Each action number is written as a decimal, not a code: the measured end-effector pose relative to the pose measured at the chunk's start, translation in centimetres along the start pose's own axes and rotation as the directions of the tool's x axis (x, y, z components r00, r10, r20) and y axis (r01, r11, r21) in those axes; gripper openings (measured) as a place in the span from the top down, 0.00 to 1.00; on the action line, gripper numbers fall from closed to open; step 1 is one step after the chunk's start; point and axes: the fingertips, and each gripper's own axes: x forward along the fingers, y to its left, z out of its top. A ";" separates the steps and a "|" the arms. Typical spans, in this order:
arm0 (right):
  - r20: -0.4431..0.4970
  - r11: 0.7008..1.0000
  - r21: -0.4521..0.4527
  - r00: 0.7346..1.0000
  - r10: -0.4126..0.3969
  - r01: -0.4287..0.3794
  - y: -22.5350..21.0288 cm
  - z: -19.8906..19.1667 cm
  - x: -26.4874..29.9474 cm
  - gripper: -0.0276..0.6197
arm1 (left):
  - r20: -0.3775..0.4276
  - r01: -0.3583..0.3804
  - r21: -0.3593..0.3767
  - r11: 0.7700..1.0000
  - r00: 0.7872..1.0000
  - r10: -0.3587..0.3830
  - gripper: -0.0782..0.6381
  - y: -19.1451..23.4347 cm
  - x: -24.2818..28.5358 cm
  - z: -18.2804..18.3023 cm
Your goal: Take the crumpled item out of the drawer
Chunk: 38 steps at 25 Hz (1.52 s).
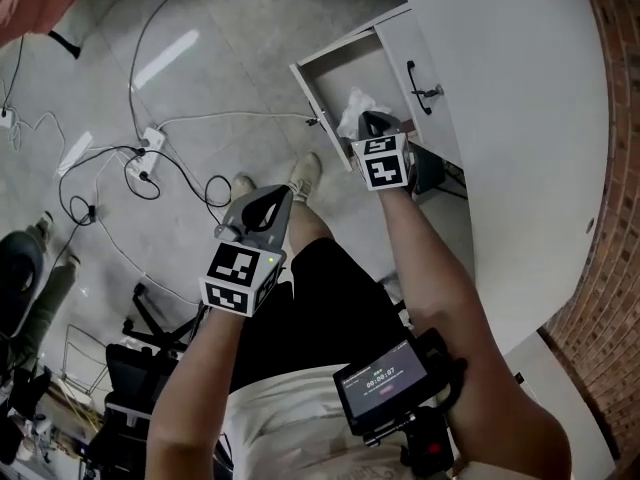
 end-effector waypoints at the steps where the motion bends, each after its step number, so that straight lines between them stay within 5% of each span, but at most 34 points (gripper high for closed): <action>1: 0.013 1.000 0.006 1.000 -0.009 0.009 -0.1 0.2 -0.8 0.94 | -0.002 0.003 0.002 1.000 1.000 -0.003 0.89 -0.3 -0.5 -0.1; 18: 0.180 0.988 0.155 0.984 -0.016 -0.012 0.8 2.6 -14.1 0.94 | -0.009 0.049 0.089 0.995 0.999 -0.049 0.89 -4.8 -6.4 2.1; 38: 0.314 0.987 0.156 0.949 -0.009 -0.042 3.0 5.9 -26.2 0.94 | 0.076 0.026 0.140 0.990 0.996 -0.037 0.89 -6.8 -12.3 7.8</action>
